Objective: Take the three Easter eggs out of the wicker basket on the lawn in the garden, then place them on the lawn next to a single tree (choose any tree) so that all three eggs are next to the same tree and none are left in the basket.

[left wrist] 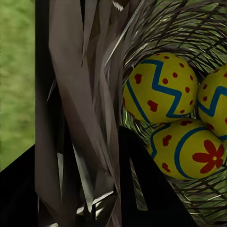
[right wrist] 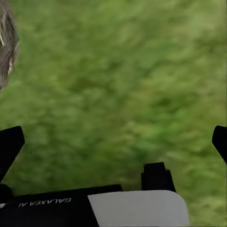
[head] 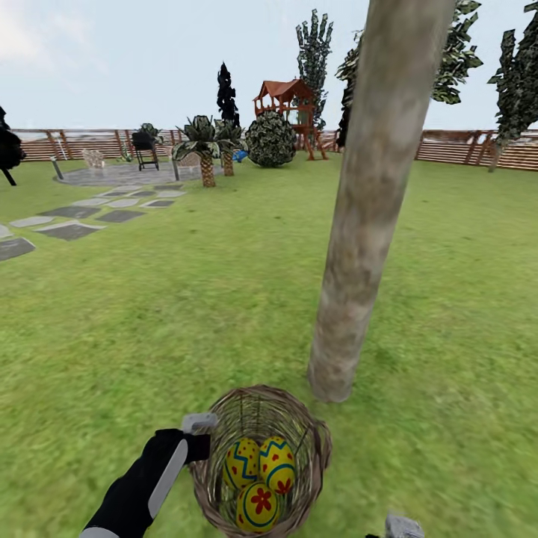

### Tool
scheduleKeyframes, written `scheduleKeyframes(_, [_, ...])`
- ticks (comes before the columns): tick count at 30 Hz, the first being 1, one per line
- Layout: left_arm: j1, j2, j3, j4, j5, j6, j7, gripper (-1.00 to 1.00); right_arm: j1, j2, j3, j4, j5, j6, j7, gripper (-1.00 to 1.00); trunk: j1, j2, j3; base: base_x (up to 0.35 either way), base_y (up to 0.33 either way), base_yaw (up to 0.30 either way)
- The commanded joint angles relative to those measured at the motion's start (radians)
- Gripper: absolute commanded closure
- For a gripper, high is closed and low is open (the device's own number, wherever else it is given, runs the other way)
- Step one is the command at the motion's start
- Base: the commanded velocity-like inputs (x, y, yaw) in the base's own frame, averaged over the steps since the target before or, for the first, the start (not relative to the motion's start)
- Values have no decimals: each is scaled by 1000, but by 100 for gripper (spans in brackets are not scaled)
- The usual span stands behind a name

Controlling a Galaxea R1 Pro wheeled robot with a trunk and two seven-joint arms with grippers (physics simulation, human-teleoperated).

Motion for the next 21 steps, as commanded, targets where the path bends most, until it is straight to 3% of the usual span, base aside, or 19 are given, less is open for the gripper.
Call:
scheduleKeyframes(1, [-1, 0, -2, -1, 17, 2, 9, 100, 0, -24, -7, -1, 5, 7, 101, -100, 1, 0, -1, 338, 0, 0])
scheduleKeyframes(2, [-1, 0, -2, -2, 17, 2, 9, 100, 0, -53, -7, 0, 3, 7, 204, -100, 1, 0, -1, 338, 0, 0])
scheduleKeyframes(3, [-1, 0, -2, -2, 17, 2, 9, 100, 0, -70, -7, 1, 0, 7, 262, -100, 1, 0, -1, 338, 0, 0])
scheduleKeyframes(5, [-1, 0, -2, -3, 17, 2, 9, 100, 0, -89, -7, 2, -2, 8, 317, -100, 1, 0, -1, 338, 0, 0])
scheduleKeyframes(21, [-1, 1, -1, -3, 17, 2, 9, 100, 0, -88, -7, 5, 5, 8, 310, -100, 1, 0, -1, 337, 0, 0])
